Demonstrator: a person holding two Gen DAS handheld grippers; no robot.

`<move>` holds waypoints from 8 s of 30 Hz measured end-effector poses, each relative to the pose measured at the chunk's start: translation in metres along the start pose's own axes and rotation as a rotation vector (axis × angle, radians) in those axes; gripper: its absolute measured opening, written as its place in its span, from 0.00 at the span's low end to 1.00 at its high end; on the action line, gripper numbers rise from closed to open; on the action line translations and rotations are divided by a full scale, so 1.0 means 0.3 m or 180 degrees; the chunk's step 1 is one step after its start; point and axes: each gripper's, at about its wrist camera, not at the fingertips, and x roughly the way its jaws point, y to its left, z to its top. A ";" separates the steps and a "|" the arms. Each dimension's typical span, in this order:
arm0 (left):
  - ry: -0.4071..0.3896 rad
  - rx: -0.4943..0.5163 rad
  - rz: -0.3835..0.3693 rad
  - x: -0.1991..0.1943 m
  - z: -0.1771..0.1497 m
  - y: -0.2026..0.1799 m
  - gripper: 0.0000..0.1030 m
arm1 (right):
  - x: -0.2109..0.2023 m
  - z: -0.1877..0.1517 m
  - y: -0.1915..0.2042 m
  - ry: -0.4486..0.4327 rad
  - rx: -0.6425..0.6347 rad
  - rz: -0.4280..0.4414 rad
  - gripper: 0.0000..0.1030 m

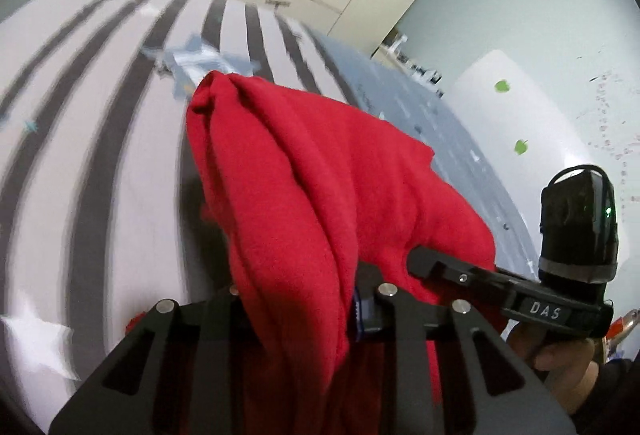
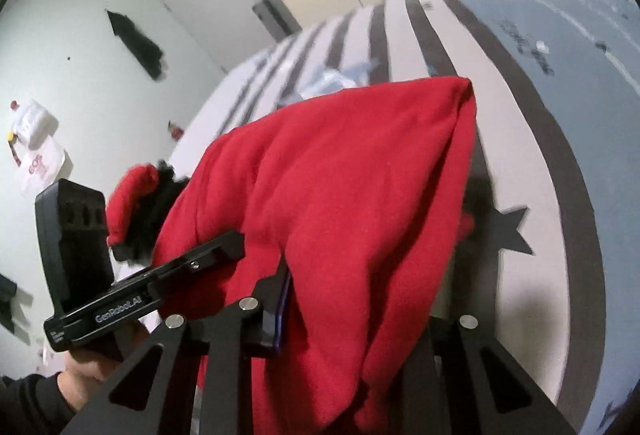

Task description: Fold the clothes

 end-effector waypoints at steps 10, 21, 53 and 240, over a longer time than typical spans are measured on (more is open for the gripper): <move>-0.0233 0.0050 0.0406 -0.547 0.267 0.461 0.23 | 0.236 0.149 0.712 -0.0113 -0.0158 0.0372 0.22; -0.0103 -0.0127 0.0912 -0.943 0.427 1.114 0.23 | 0.688 0.232 1.347 0.0182 -0.0205 0.0793 0.22; -0.0373 -0.0650 0.1326 -0.984 0.314 1.379 0.81 | 0.841 0.179 1.302 0.0602 0.0058 0.0629 0.45; -0.1739 -0.0373 0.2898 -1.504 -1.179 -0.824 0.99 | -1.069 -0.995 0.990 -0.1034 -0.1790 0.0202 0.99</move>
